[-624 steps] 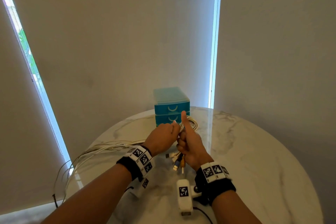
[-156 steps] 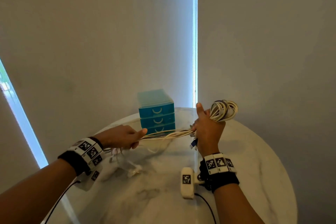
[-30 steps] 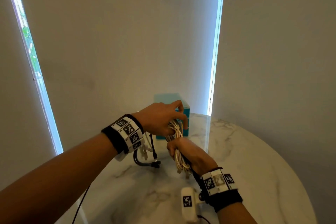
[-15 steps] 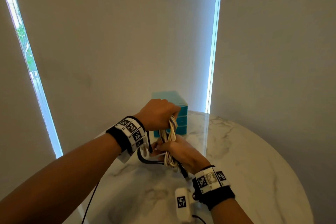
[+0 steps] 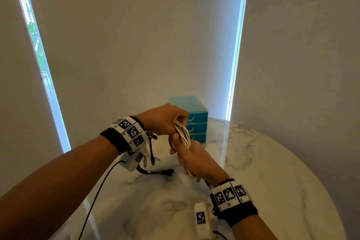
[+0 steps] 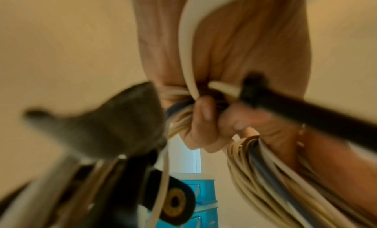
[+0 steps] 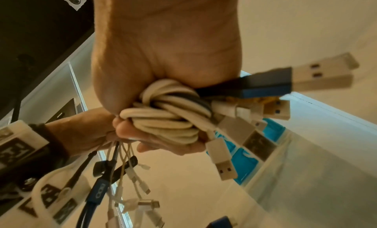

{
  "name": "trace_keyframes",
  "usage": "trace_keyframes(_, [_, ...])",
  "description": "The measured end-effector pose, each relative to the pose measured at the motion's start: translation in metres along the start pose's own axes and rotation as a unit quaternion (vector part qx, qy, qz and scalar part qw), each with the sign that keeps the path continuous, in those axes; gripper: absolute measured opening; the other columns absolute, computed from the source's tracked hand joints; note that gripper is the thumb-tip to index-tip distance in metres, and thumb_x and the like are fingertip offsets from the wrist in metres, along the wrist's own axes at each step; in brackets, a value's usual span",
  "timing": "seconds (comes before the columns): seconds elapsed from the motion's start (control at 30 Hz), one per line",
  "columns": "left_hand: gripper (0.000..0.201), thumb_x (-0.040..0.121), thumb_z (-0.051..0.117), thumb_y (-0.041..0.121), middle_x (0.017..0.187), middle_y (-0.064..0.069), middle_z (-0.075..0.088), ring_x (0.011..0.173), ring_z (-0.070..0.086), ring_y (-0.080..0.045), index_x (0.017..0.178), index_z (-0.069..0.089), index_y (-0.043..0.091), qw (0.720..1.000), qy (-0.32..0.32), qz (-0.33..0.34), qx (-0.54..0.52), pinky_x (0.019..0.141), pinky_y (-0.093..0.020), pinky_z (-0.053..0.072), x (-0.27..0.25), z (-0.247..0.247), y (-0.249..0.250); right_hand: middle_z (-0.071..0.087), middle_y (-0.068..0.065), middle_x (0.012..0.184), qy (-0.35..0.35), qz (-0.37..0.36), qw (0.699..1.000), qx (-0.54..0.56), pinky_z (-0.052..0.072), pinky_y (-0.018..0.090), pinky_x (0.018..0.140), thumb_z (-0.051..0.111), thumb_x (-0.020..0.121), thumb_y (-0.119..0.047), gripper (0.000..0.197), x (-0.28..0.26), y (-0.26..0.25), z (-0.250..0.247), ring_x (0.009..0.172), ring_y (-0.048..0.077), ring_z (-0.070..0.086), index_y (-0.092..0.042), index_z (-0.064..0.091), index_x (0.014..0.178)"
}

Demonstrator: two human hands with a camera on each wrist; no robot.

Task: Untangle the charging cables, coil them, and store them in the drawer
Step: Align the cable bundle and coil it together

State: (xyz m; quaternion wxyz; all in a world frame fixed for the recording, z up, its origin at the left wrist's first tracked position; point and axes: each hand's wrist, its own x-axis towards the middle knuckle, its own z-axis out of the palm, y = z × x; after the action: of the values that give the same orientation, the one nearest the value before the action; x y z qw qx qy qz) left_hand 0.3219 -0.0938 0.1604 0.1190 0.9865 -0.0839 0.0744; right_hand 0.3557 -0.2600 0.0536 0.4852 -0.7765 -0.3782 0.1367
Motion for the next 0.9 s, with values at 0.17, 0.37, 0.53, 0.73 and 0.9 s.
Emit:
trace_keyframes(0.17, [0.017,0.097,0.077,0.030,0.099,0.008,0.073,0.074,0.067,-0.008,0.110,0.066,0.030,0.997,-0.056,-0.024,-0.036,0.065,-0.026,0.057,-0.002,0.009,-0.005,0.059,-0.001,0.061,-0.010,0.010,1.000,0.008,0.052,0.024,0.057,0.027,0.090,-0.085,0.073,-0.006,0.000,-0.014,0.046,0.007,0.052,-0.024,0.068,0.089])
trace_keyframes(0.37, [0.046,0.103,0.070,0.009,0.118,-0.028,0.072,0.057,0.065,-0.017,0.142,0.049,0.019,0.949,-0.182,-0.043,-0.254,0.051,-0.024,0.057,-0.011,0.004,-0.011,0.059,-0.001,0.063,-0.037,0.024,0.998,0.037,0.051,0.028,0.058,0.029,0.096,-0.085,0.079,-0.007,0.001,-0.011,0.049,0.009,0.052,-0.022,0.076,0.094])
trace_keyframes(0.53, [0.065,0.100,0.074,0.008,0.124,-0.012,0.073,0.081,0.069,-0.020,0.157,0.046,0.025,0.926,-0.194,0.005,-0.324,0.068,-0.029,0.060,-0.030,0.001,-0.024,0.058,-0.001,0.060,-0.013,0.044,0.997,0.060,0.049,0.029,0.055,0.029,0.094,-0.088,0.086,-0.008,0.015,-0.020,0.048,0.011,0.051,-0.019,0.081,0.095])
trace_keyframes(0.73, [0.039,0.103,0.068,0.034,0.123,-0.005,0.072,0.071,0.066,-0.018,0.138,0.062,0.020,0.912,0.080,-0.038,-0.401,0.063,-0.026,0.056,-0.021,0.035,-0.011,0.057,-0.005,0.052,0.119,0.073,0.975,0.172,0.041,0.023,0.045,0.033,0.097,-0.085,0.088,-0.001,0.015,-0.012,0.043,0.009,0.047,-0.009,0.077,0.096])
trace_keyframes(0.9, [0.081,0.097,0.055,0.075,0.080,-0.012,0.068,0.061,0.060,-0.015,0.102,0.072,-0.004,0.880,0.086,-0.121,-0.451,0.061,-0.025,0.051,0.003,0.074,0.006,0.058,0.004,0.052,0.205,0.085,0.957,0.187,0.044,0.024,0.046,0.033,0.094,-0.086,0.089,0.002,0.021,-0.019,0.042,0.013,0.053,-0.009,0.076,0.082])
